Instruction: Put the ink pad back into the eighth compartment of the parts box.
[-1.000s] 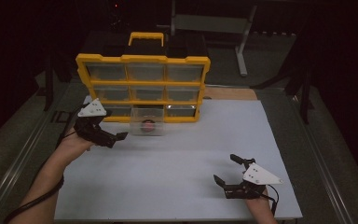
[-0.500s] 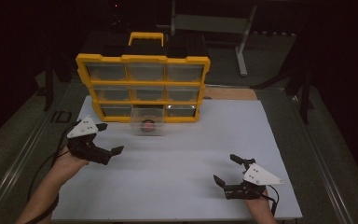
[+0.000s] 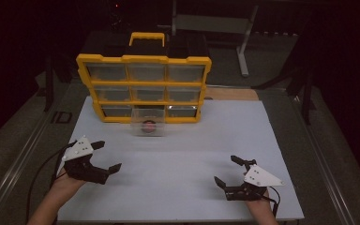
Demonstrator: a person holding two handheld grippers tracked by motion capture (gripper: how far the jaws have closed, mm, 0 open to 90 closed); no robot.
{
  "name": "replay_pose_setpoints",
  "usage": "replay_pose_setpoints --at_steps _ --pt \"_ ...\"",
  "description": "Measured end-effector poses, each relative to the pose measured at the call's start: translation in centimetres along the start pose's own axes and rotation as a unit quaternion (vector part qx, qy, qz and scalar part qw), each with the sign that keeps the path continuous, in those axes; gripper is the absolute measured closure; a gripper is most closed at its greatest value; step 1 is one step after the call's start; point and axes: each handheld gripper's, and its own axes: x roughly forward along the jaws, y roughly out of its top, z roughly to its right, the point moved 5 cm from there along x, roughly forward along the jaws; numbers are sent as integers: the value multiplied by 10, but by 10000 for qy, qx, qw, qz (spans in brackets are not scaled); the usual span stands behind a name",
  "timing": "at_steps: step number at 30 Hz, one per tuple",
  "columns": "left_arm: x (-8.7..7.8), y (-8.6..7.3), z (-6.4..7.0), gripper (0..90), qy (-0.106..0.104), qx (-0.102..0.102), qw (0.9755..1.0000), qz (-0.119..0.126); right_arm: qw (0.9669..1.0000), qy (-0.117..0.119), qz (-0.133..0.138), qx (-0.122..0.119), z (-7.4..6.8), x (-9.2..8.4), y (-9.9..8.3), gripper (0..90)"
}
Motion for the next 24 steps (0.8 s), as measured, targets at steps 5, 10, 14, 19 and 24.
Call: replay_pose_setpoints --at_steps 5,10,14,19,24 --pt "-3 -15 7 0 99 -71 9999 78 10000 2 -21 -24 0 0 0 88" --pt "-5 -27 14 0 259 -102 9995 176 10000 7 -32 -16 -1 1 -1 88" --pt "-5 -33 20 0 328 -95 9990 276 10000 7 -43 -34 -1 1 -1 88" --pt "-4 -39 27 0 389 -184 9982 409 10000 9 -56 -20 -1 1 -2 88" --pt "4 -50 30 0 452 -390 9971 461 10000 37 -75 -36 -2 3 -3 88"
